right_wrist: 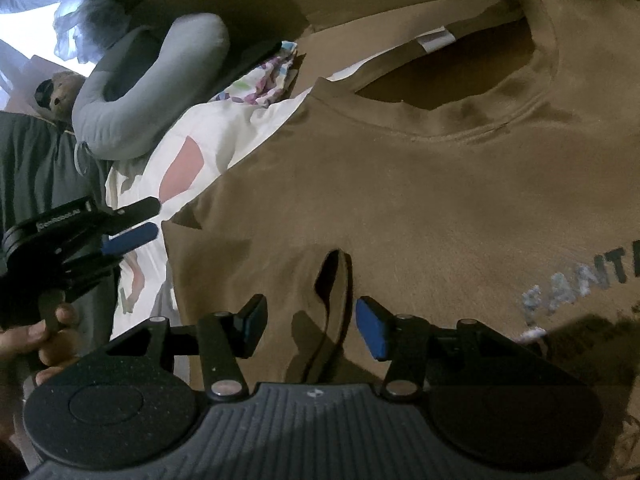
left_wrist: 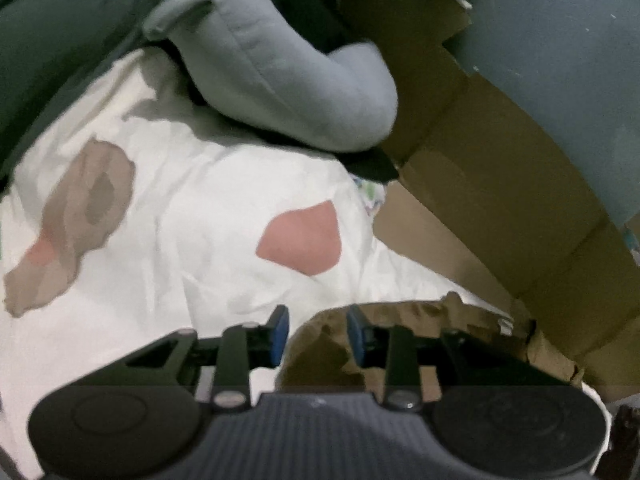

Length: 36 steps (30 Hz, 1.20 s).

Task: Fold clothes
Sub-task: 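Pinch the folded sleeve edge with the right gripper while the left gripper pinches the fold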

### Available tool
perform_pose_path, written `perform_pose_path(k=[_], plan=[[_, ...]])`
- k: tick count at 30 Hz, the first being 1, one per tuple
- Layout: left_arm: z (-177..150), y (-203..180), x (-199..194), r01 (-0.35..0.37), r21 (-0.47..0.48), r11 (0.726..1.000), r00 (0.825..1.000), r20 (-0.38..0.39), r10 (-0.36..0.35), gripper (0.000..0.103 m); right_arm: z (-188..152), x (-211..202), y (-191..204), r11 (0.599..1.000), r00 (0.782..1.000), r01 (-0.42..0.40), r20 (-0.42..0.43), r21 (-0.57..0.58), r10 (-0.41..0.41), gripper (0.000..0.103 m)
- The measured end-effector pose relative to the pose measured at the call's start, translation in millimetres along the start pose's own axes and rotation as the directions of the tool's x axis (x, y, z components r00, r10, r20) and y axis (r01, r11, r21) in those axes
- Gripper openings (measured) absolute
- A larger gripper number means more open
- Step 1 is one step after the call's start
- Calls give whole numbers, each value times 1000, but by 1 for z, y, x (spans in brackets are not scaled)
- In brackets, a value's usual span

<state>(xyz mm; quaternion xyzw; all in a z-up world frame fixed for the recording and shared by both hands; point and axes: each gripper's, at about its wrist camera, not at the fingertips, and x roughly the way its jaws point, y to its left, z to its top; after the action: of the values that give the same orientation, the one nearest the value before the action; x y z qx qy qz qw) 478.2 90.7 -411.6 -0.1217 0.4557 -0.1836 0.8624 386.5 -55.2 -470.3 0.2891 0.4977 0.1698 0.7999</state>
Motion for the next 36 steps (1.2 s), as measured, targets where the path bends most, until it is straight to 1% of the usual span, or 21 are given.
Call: perform_pose_path(k=[2, 3, 4, 5, 6, 7, 9, 11, 13, 17, 19, 21, 23, 28, 31, 32, 34, 36], plan=[[-1, -2, 6, -1, 7, 1000, 1000, -17, 1, 32, 1, 2, 2, 1000, 1000, -4, -7, -13, 4, 54], [-2, -3, 8, -3, 11, 1000, 1000, -24, 3, 32, 1, 3, 3, 1000, 1000, -6, -11, -21, 6, 51], [-3, -3, 11, -4, 13, 1000, 999, -32, 4, 31, 2, 4, 4, 1000, 1000, -8, -15, -28, 7, 42], [-3, -3, 13, -4, 11, 1000, 999, -37, 4, 30, 2, 5, 5, 999, 1000, -9, -18, -36, 9, 36], [-4, -3, 15, -4, 9, 1000, 999, -42, 4, 30, 3, 6, 6, 999, 1000, -11, -22, -43, 10, 14], [-3, -3, 16, -5, 6, 1000, 999, -47, 5, 30, 3, 7, 7, 999, 1000, -13, -26, -51, 12, 1], [-2, -2, 20, -10, 1, 1000, 999, -52, 10, 29, 4, 8, 9, 998, 999, -17, -34, -66, 15, 0], [0, 0, 22, -15, -17, 1000, 999, -52, 14, 17, 4, 7, 12, 996, 999, -22, -35, -84, 19, 0], [1, 1, 24, -35, -25, 999, 998, -45, 34, 12, 2, 1, 18, 994, 999, -30, -27, -109, 27, 0], [2, 4, 26, -72, -34, 997, 997, -23, 71, 9, 0, -9, 25, 991, 999, -32, -3, -131, 32, 0], [2, 6, 26, -91, -46, 995, 996, -6, 90, 9, -1, -15, 26, 990, 1000, -11, 19, -140, 14, 0], [2, 9, 26, -99, -66, 993, 995, 3, 100, 9, -1, -21, 25, 988, 999, 28, 45, -150, -21, 0], [1, 10, 28, -108, -64, 992, 994, 5, 108, 8, -2, -24, 20, 988, 998, 49, 56, -147, -41, 0], [4, 8, 32, -124, -45, 991, 992, -8, 124, 9, -6, -17, 13, 987, 997, 77, 42, -141, -71, 0], [6, 8, 28, -105, -52, 993, 994, -2, 105, 14, -8, -11, 8, 992, 997, 74, 16, -103, -73, 0], [5, 9, 21, -92, -53, 994, 995, 19, 93, 18, -8, -8, 6, 993, 997, 75, 3, -87, -75, 0], [4, 11, 8, -69, -53, 996, 996, 58, 72, 23, -8, -7, 4, 993, 997, 83, 3, -80, -83, 1], [4, 18, -3, -61, -59, 996, 995, 76, 65, 23, -7, -7, 3, 993, 996, 91, 5, -75, -90, 3]])
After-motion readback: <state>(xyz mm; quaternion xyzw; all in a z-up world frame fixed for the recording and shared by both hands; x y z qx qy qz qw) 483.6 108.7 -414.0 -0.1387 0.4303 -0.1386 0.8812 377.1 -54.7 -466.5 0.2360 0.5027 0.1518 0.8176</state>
